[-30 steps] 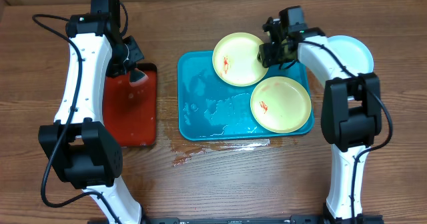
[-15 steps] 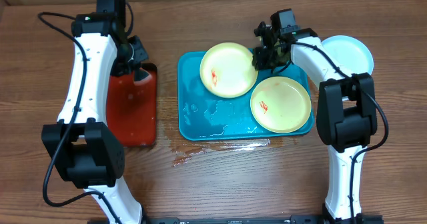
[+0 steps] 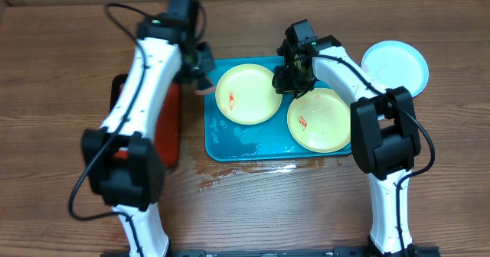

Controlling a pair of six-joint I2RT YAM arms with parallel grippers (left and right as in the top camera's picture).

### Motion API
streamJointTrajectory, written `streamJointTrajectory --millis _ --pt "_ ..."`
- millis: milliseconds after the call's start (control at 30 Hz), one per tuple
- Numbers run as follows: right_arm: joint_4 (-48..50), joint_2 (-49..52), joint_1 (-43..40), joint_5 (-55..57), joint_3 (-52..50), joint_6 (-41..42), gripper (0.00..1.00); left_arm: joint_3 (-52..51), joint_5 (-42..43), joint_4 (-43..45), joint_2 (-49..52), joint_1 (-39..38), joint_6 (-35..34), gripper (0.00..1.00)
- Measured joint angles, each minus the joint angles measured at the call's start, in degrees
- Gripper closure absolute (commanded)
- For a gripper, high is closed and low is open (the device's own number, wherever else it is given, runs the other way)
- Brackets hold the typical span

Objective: Clean dirty plates on tray and stack at the side
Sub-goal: 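Hold the yellow plate with the right gripper and scrub it with the left sponge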

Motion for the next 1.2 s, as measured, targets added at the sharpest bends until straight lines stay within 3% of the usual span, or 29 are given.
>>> streamJointTrajectory --millis 500,767,1200 --pt "0.35 -0.13 -0.02 1.6 0.0 3.15 0.96 -0.09 3.58 15.02 13.22 -9.33 -2.84 0.96" --pt "0.72 -0.13 -0.33 0.68 -0.09 1.53 0.96 -0.09 5.6 16.28 15.96 -9.68 -1.84 0.96" --pt "2.78 -0.15 -0.37 -0.46 -0.9 0.85 0.96 2.95 -14.88 1.66 16.31 -8.48 1.25 0.96"
